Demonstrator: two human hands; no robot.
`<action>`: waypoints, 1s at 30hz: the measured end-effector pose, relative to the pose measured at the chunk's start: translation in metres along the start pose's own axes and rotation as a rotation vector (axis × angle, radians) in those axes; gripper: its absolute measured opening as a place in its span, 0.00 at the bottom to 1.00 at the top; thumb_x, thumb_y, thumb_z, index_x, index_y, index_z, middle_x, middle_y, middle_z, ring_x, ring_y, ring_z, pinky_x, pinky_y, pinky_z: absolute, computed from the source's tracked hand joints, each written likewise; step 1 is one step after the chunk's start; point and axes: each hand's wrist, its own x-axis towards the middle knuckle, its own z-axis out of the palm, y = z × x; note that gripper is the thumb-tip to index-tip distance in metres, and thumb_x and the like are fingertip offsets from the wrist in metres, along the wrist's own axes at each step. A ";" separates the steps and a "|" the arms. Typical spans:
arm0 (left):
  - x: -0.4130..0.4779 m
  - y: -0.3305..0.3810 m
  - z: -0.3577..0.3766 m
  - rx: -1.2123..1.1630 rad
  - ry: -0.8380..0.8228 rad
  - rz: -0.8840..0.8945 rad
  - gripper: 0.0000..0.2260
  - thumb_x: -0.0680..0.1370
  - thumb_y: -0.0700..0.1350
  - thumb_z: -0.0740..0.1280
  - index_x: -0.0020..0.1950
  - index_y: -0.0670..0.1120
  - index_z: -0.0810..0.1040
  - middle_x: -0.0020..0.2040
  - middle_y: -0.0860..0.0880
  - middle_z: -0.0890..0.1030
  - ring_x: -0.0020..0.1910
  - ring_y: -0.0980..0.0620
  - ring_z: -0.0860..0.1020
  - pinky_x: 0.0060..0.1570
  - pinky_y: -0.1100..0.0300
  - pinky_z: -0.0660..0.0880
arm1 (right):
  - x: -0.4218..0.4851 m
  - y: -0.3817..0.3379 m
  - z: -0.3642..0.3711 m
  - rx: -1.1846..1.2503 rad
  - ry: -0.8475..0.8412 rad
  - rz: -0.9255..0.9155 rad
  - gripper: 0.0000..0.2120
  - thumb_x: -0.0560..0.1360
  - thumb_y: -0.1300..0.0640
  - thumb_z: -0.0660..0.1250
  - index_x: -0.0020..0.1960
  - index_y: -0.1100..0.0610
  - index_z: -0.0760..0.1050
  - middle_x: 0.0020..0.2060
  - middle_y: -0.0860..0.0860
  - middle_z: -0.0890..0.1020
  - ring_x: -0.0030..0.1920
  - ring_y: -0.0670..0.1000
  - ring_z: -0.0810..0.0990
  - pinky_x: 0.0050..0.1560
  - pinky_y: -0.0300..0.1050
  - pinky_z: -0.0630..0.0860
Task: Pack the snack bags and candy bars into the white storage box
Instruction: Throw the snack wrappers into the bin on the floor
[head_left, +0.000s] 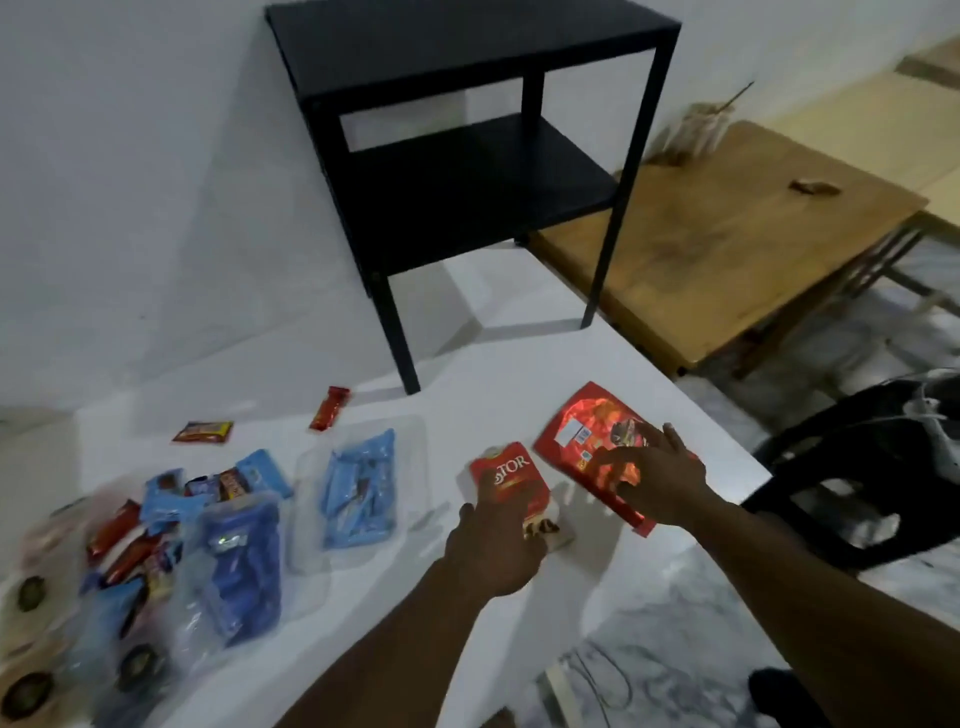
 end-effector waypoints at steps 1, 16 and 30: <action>0.011 0.008 0.010 0.010 -0.017 -0.005 0.30 0.75 0.62 0.64 0.75 0.66 0.57 0.80 0.49 0.48 0.72 0.34 0.66 0.68 0.41 0.69 | 0.006 0.007 0.003 -0.027 -0.034 -0.008 0.23 0.73 0.39 0.66 0.68 0.34 0.68 0.80 0.51 0.52 0.79 0.61 0.42 0.74 0.69 0.52; 0.055 0.014 0.040 0.139 0.178 -0.225 0.22 0.77 0.60 0.65 0.70 0.59 0.71 0.81 0.47 0.44 0.77 0.31 0.40 0.66 0.35 0.71 | 0.045 0.021 0.048 -0.078 0.068 -0.114 0.27 0.75 0.45 0.63 0.73 0.34 0.61 0.72 0.53 0.63 0.62 0.61 0.65 0.55 0.55 0.77; -0.014 -0.021 -0.081 0.265 0.624 0.007 0.20 0.70 0.57 0.66 0.62 0.60 0.78 0.73 0.50 0.67 0.73 0.44 0.62 0.60 0.41 0.71 | 0.024 -0.091 -0.003 0.247 0.308 -0.259 0.19 0.75 0.61 0.67 0.65 0.50 0.77 0.65 0.53 0.77 0.59 0.62 0.78 0.55 0.53 0.79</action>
